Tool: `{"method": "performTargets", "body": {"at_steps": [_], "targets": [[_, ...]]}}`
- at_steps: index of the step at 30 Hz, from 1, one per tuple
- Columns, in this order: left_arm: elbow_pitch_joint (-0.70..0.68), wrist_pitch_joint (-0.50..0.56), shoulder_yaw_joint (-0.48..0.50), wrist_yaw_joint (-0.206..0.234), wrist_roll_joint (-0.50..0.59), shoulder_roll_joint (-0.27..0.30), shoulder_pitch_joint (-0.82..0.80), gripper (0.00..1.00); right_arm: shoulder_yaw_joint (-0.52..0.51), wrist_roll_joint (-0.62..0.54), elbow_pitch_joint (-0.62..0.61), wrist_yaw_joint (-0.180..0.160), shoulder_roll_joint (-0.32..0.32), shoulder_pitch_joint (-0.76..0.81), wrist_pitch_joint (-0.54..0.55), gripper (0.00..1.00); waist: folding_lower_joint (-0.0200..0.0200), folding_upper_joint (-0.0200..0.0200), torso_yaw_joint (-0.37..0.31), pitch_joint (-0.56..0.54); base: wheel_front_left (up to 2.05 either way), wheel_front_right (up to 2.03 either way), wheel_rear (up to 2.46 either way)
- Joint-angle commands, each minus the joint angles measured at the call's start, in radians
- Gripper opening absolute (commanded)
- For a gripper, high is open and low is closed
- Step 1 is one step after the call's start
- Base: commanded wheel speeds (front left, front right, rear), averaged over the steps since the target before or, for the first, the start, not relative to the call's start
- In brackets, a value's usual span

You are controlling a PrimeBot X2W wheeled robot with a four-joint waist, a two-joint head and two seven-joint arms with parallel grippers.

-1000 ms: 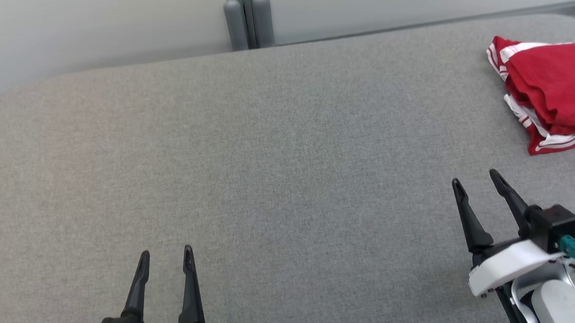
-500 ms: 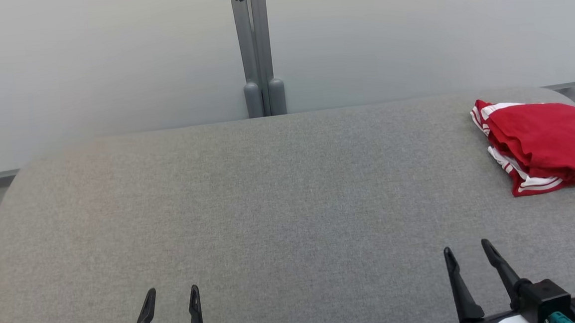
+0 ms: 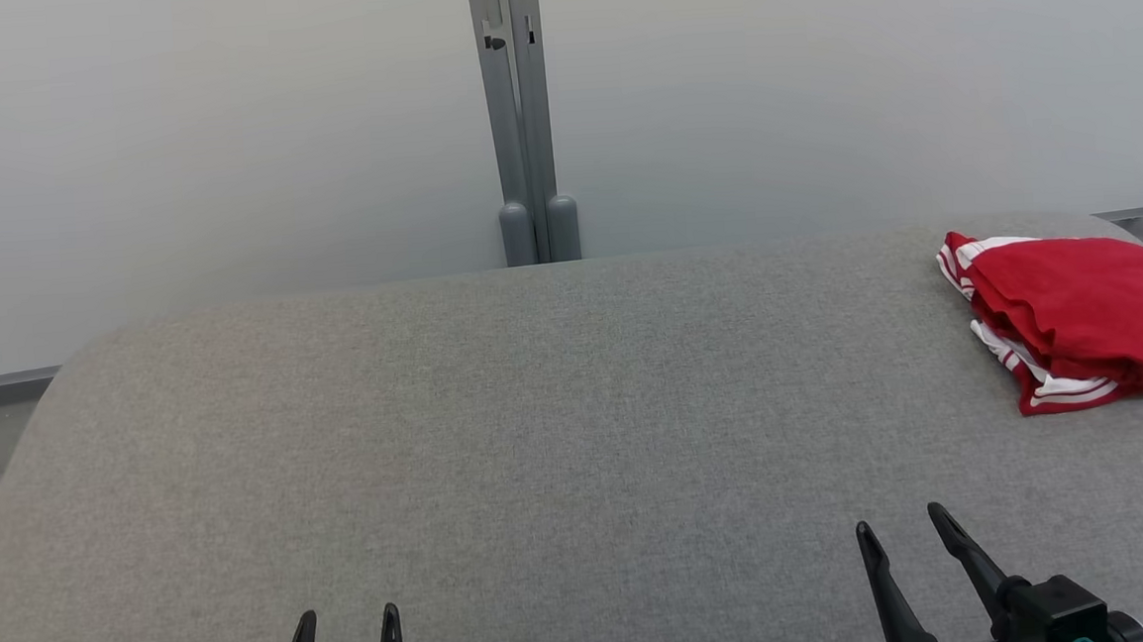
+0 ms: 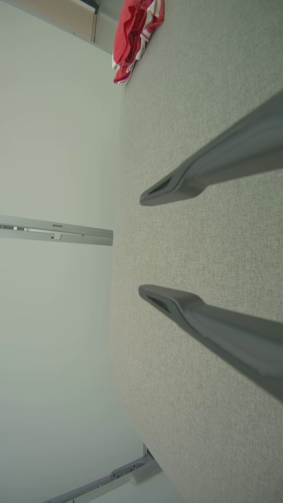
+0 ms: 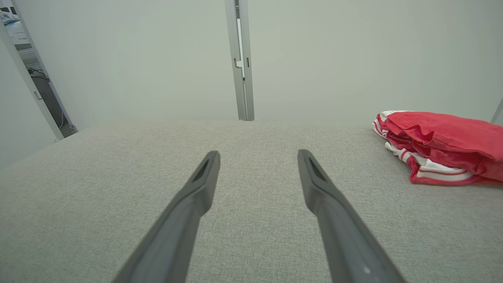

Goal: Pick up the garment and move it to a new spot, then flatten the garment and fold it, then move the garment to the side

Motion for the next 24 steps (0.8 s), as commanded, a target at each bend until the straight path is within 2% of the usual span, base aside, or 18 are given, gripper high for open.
{"method": "performTargets", "body": {"at_steps": [1,14,15,19,24], "targets": [[0.001,-0.003,0.002,-0.004,0.006,0.001,-0.006,1.0,-0.002,0.004,0.002,-0.002,0.001,0.014,-0.002,1.0,0.0001,0.0,0.002,0.0,0.0,0.0,0.0],[-0.003,-0.003,0.005,0.002,0.009,0.001,-0.002,1.0,0.001,-0.002,0.001,-0.002,0.006,0.018,-0.002,1.0,0.0001,0.0,0.006,-0.01,0.0,0.0,0.0],[-0.001,0.0,0.003,0.0,0.006,0.0,-0.001,0.0,0.001,-0.002,0.002,0.0,0.006,0.008,0.0,0.0,0.0001,0.0,0.006,-0.01,0.0,0.0,0.0],[0.031,0.006,-0.001,0.001,0.001,0.0,0.004,0.0,0.002,0.002,0.032,0.0,0.009,0.018,0.002,0.0,0.0001,0.0,0.006,-0.01,0.0,0.0,0.0],[0.04,0.025,0.009,-0.003,-0.106,0.005,-0.021,0.0,-0.008,0.11,0.039,0.0,0.006,-0.002,0.023,0.0,0.0001,0.0,0.005,-0.003,0.0,0.0,0.0]]}}
